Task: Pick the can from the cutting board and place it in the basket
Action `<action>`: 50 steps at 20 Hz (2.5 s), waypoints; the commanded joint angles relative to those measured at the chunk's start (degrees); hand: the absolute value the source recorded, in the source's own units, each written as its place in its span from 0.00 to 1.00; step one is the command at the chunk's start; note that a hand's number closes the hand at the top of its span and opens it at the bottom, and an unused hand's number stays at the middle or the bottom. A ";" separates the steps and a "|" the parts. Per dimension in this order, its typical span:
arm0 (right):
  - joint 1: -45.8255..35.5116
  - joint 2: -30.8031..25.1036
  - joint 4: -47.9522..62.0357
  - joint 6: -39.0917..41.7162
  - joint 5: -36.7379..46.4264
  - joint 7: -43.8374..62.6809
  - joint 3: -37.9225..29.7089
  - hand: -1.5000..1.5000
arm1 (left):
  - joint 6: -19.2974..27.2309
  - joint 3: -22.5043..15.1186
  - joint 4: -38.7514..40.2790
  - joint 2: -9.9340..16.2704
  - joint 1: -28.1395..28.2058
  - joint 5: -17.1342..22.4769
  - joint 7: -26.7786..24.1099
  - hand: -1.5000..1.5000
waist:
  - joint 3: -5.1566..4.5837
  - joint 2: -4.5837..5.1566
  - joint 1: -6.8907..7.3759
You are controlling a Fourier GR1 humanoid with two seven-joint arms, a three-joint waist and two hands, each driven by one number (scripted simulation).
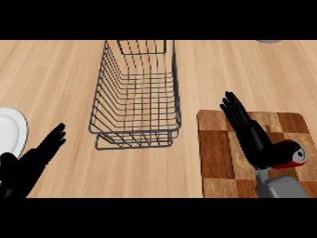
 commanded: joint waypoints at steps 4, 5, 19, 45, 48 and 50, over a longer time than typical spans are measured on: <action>-6.50 -3.67 -2.33 -6.42 0.02 6.94 -8.04 1.00 | 4.70 5.59 -2.17 1.67 -8.63 -6.47 -6.04 0.50 | 0.92 -0.96 -0.96; -8.53 -4.79 -1.51 -7.49 -0.02 7.87 -9.98 1.00 | 5.96 7.96 -2.75 3.10 -13.05 -7.03 -5.50 0.50 | 0.94 -0.92 -1.52; -21.30 -7.30 7.13 -40.47 29.59 27.42 -4.43 0.00 | 7.90 6.17 -3.81 0.38 -15.41 -10.45 -4.86 0.50 | 0.28 -1.59 -1.93; -33.88 -37.94 -2.84 29.41 0.95 81.15 1.49 0.00 | 7.71 5.83 -2.70 -2.39 -18.35 -14.06 -2.29 0.50 | 0.93 -0.88 -0.46; -27.77 -38.64 -4.02 27.21 2.90 76.74 2.98 0.00 | 4.06 8.72 -2.01 -1.18 -15.81 -11.45 -5.86 0.50 | 0.96 -0.85 -0.34; -24.78 -40.02 -4.88 28.01 4.07 73.18 2.62 0.00 | 8.06 6.30 -1.24 -4.99 -18.29 -15.36 -3.29 0.50 | 0.99 -0.78 -0.90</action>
